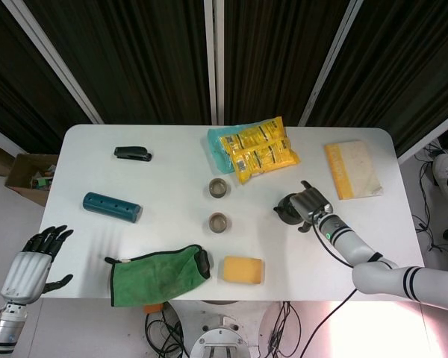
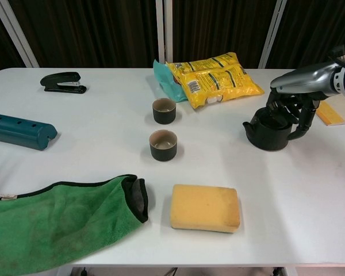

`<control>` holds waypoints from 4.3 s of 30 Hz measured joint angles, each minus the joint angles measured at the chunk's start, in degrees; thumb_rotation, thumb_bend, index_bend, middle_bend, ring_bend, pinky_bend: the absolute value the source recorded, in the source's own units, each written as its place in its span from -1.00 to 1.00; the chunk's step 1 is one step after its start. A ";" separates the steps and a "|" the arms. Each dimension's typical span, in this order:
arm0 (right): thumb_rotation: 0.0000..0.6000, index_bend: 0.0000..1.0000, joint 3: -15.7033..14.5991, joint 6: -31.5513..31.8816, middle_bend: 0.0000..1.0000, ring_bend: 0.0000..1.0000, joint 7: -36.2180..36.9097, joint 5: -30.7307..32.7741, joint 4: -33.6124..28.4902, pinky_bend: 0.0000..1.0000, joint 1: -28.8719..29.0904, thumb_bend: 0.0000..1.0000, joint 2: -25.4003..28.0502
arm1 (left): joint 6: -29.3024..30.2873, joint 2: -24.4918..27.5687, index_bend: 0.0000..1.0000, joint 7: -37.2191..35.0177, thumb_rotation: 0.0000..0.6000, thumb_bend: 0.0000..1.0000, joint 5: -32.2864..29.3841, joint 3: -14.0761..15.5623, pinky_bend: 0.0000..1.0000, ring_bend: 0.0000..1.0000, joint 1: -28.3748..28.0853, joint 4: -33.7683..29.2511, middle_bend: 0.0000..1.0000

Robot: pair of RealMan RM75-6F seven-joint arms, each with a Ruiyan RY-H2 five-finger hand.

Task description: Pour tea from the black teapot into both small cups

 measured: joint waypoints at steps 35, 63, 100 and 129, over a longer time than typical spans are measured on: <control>1.00 0.89 0.63 -0.78 0.82 0.53 10.20 0.53 -0.48 -0.94 1.35 -0.71 1.38 | -0.37 -0.42 -0.70 -1.07 1.00 -0.87 -0.53 -0.03 -0.57 -0.79 0.03 1.03 -0.76; 0.42 1.00 3.58 13.93 1.00 0.94 12.19 -14.63 0.11 -0.21 -6.79 -0.96 -1.17 | -0.97 -0.50 -0.69 -0.15 1.00 -0.87 -0.73 -0.12 -0.57 -0.79 -0.32 0.40 -0.76; 0.44 1.00 7.32 14.88 1.00 1.00 17.00 -23.54 1.82 0.06 -11.94 -0.31 -2.42 | -0.78 -1.07 -0.69 -1.18 1.00 -0.87 -0.79 0.08 -0.57 -0.79 -0.13 1.68 -0.76; 0.46 1.00 9.12 13.62 1.00 1.00 19.06 -25.37 2.03 0.11 -12.70 -0.11 -1.87 | -1.14 -1.10 -0.69 -1.07 1.00 -0.87 -1.05 0.01 -0.57 -0.79 -0.27 1.54 -0.77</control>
